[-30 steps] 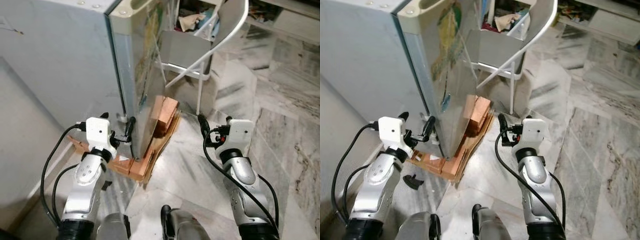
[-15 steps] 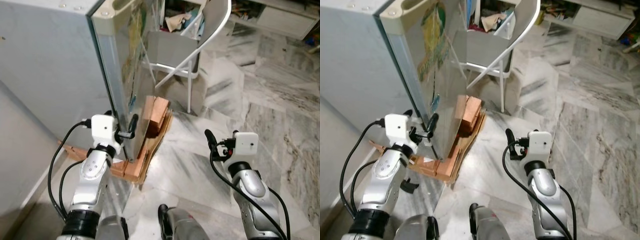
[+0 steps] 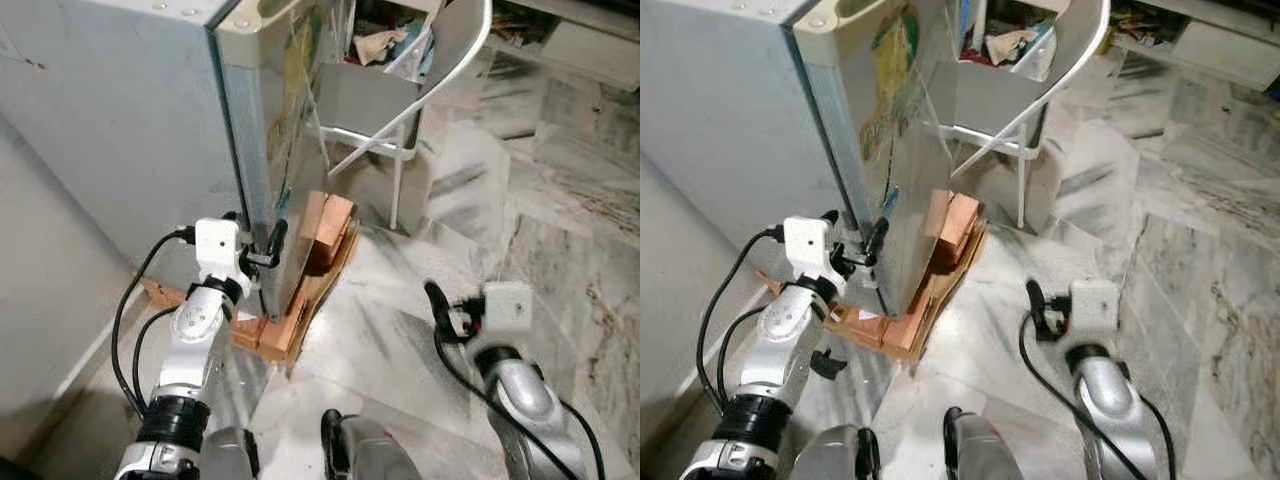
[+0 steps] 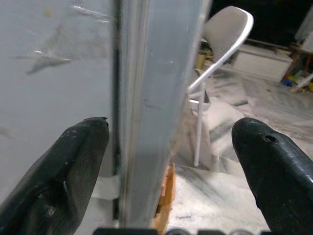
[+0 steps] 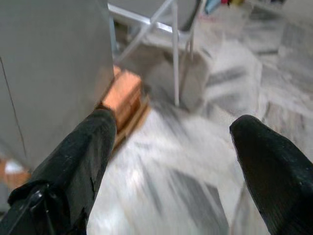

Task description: Restocking fridge

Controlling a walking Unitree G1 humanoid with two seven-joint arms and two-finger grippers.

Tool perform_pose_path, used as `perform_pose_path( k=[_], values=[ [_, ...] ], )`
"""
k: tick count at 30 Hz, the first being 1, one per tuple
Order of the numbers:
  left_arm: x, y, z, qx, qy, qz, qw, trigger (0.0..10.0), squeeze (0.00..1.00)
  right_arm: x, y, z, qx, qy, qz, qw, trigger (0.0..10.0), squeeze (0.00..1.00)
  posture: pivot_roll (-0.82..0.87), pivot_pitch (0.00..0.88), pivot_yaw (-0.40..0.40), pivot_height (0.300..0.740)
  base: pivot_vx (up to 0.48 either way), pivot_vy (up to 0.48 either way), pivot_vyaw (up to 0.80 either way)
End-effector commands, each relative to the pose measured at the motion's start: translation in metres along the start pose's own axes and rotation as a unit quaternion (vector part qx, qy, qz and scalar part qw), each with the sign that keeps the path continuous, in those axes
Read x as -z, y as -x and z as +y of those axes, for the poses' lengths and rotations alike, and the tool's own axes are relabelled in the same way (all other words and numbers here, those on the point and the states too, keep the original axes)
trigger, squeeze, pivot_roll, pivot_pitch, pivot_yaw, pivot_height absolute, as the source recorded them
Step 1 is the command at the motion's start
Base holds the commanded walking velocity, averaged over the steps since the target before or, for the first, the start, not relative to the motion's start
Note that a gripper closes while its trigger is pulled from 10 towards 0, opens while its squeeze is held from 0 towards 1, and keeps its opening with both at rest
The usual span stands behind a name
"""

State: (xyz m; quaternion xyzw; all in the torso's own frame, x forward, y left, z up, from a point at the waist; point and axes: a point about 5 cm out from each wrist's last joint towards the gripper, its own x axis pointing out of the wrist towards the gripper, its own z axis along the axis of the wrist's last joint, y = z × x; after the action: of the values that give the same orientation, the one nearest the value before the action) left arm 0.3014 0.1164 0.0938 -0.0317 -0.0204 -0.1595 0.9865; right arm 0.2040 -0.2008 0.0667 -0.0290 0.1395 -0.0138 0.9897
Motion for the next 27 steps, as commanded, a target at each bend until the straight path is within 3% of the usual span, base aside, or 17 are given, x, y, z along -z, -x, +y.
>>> perform_pose_path(
  k=[1,13,17,20,27],
  values=[
    [0.001,-0.002,-0.009,0.023,-0.001,-0.001,1.000,10.0,0.00,0.003,0.010,-0.012,0.015,0.009,0.010,1.000,10.0,0.00,-0.05,0.161,-0.049,0.740,0.000,0.000,0.00],
    [-0.002,-0.018,-0.027,0.059,-0.004,-0.010,0.998,10.0,0.00,0.003,0.012,-0.012,0.012,0.006,0.013,1.000,10.0,0.00,-0.07,0.153,-0.042,0.740,0.000,0.000,0.00],
    [-0.003,-0.027,-0.020,0.024,-0.035,0.000,0.999,10.0,0.00,0.004,0.016,-0.013,0.011,0.001,0.009,1.000,10.0,0.00,-0.08,0.151,-0.035,0.740,0.000,0.000,0.00],
    [-0.003,-0.029,-0.017,0.019,-0.033,0.002,0.999,10.0,0.00,0.003,0.016,-0.012,0.007,-0.004,0.004,1.000,10.0,0.00,-0.08,0.151,-0.035,0.740,0.000,0.000,0.00],
    [0.006,-0.017,-0.012,0.021,-0.036,0.022,0.999,10.0,0.00,0.001,0.017,-0.008,-0.001,-0.005,-0.002,1.000,10.0,0.00,-0.08,0.155,-0.027,0.740,0.000,0.000,0.00]
  ],
)
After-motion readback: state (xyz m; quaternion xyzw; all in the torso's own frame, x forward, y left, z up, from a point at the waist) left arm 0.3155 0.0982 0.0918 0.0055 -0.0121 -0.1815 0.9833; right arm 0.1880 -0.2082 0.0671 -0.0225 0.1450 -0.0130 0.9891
